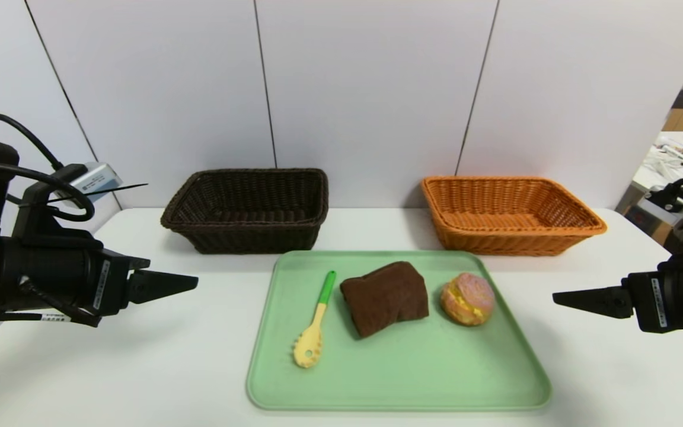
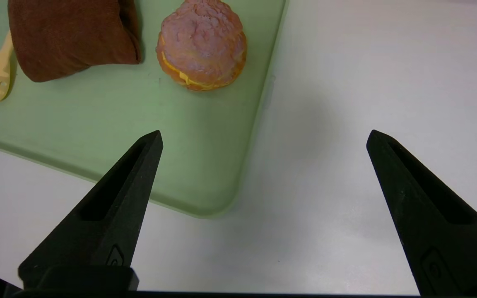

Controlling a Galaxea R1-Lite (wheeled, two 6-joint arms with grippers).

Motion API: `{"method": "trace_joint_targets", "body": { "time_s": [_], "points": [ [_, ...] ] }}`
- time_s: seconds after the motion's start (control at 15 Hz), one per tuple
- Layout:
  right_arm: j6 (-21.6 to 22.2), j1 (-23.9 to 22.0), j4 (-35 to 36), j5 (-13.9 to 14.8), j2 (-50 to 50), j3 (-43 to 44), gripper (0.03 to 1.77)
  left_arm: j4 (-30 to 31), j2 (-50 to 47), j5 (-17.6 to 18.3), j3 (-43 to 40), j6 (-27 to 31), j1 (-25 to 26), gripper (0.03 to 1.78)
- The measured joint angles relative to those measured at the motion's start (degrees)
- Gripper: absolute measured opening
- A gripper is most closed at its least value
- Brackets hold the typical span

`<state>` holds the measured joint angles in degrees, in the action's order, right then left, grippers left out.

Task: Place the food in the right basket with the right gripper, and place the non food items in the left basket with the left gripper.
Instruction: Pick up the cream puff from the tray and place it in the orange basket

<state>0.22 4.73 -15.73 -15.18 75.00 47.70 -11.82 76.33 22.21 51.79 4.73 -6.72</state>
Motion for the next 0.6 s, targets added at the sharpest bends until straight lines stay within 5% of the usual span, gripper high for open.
{"method": "trace_joint_targets", "body": {
  "time_s": [0.2, 0.6],
  "points": [
    [0.18, 1.0, 3.11, -0.3, 0.72, -0.07, 1.7, -0.13, 0.16, 0.0, -0.28, -0.05, -0.33, 1.69],
    [-0.01, 11.12, 6.33, -2.82, 5.95, 1.02, 1.7, -0.21, 0.11, 0.0, -1.13, 0.09, -1.4, 1.69]
  ]
}}
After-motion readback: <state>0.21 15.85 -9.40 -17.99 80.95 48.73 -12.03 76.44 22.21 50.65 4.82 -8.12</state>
